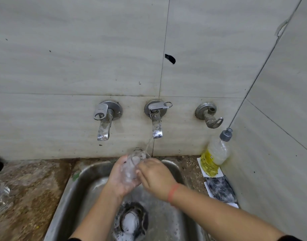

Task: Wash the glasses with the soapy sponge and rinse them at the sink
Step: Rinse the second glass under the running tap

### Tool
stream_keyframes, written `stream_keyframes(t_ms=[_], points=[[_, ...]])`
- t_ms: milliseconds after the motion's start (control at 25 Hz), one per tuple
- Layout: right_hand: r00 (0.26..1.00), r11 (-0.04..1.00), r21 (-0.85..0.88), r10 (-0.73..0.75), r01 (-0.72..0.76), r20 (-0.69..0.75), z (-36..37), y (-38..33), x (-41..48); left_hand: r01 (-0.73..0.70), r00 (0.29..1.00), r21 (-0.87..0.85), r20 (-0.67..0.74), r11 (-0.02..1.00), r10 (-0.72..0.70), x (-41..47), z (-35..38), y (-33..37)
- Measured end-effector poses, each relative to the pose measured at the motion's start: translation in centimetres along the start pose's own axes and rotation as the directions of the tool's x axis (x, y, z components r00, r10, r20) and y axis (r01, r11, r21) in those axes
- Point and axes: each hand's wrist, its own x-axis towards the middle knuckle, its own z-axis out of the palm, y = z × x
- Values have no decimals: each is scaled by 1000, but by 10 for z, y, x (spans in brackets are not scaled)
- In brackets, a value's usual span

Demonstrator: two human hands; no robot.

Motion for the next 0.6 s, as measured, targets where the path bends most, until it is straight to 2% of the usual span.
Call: stream_keyframes(t_ms=[40, 80, 120, 160, 200, 240, 280, 320, 360, 400, 480, 520, 560, 600], points=[[980, 970, 143, 194, -197, 41, -2, -11, 6, -42, 999, -49, -4, 998, 42, 4, -1, -2], [940, 910, 238, 317, -339, 127, -1, -15, 8, -68, 998, -61, -16, 996, 67, 6, 0, -4], [934, 906, 242, 311, -347, 174, -1, -17, 6, -81, 996, -55, -29, 995, 80, 7, 2, -5], [968, 962, 161, 198, -222, 157, -3, -16, 3, -89, 995, -35, -49, 995, 87, 8, 2, -6], [991, 1000, 14, 9, -11, 133, -3, -12, -1, -86, 993, -20, -81, 996, 84, 8, 3, -6], [977, 974, -123, -174, 189, 123, 0, 0, -4, -59, 991, 12, -122, 998, 60, 7, 2, -5], [949, 923, -223, -293, 313, 117, 1, 13, -4, -8, 988, 37, -154, 999, 13, 4, 4, -2], [935, 892, -278, -341, 356, 100, 2, 26, -3, 41, 986, 54, -164, 998, -32, -1, 6, 0], [946, 909, -264, -316, 324, 74, 3, 30, -3, 47, 988, 48, -148, 998, -39, -4, 6, 1], [974, 953, -204, -221, 225, 46, 5, 25, -3, 23, 994, 29, -110, 999, -19, -6, 8, 2], [995, 996, 8, 91, -91, 30, 5, -1, 0, -56, 997, -22, -59, 998, 54, -5, 12, -1], [984, 981, 90, 168, -172, 54, 5, -9, 1, -79, 996, -17, -51, 997, 78, -3, 13, -3], [989, 984, 106, 136, -142, 62, 4, -12, 1, -93, 995, 1, -42, 996, 93, -2, 14, -4], [999, 999, 40, 2, -3, 39, 2, -8, 0, -84, 996, 29, -26, 996, 85, -1, 15, -3]])
